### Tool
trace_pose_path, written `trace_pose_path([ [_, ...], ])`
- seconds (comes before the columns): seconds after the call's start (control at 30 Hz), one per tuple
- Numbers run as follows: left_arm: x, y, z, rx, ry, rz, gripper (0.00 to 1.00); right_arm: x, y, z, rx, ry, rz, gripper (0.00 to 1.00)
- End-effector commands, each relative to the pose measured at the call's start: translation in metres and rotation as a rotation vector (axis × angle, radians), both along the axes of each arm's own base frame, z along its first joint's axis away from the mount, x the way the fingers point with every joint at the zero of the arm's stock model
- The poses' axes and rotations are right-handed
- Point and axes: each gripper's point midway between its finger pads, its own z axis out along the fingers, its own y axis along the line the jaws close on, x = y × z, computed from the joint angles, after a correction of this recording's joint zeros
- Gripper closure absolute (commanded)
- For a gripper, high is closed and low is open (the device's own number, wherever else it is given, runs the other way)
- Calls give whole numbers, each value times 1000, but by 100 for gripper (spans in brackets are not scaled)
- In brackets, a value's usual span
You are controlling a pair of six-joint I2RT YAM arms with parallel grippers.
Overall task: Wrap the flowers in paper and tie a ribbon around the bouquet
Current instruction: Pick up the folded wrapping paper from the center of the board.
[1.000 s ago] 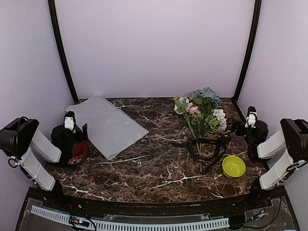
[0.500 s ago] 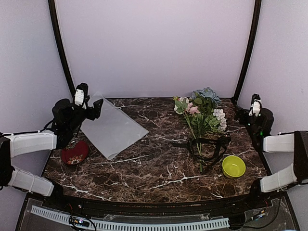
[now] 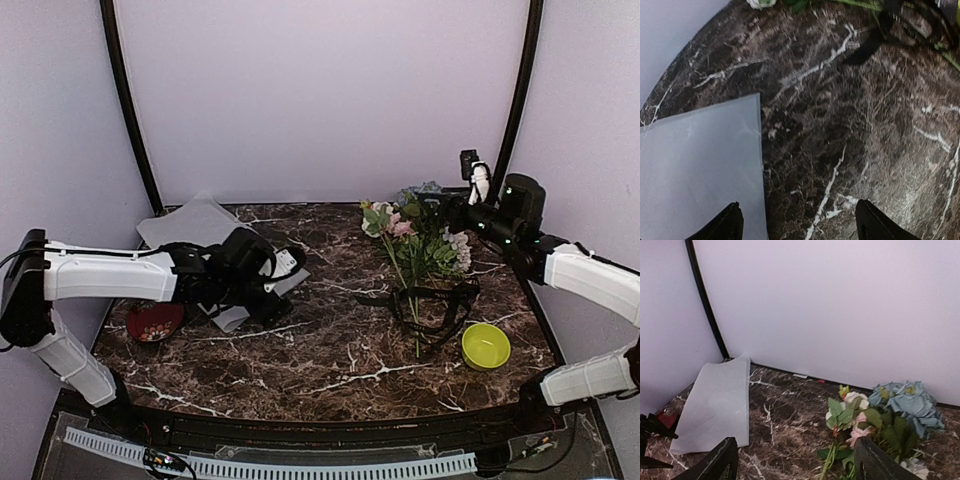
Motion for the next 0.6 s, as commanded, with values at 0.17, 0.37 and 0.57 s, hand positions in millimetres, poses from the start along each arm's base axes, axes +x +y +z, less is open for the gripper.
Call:
trace_pose_path([
  [0.17,-26,112,-84,897,258,191,20,-16,76,-44,-182,133,167,19],
  [0.37,-31,120,-94,932,279,200,30,-27,102,-58,-224,154,247,19],
  [0.57,-22,123,-96,939,249,215,47,-31,110,-61,-229,159,271,18],
])
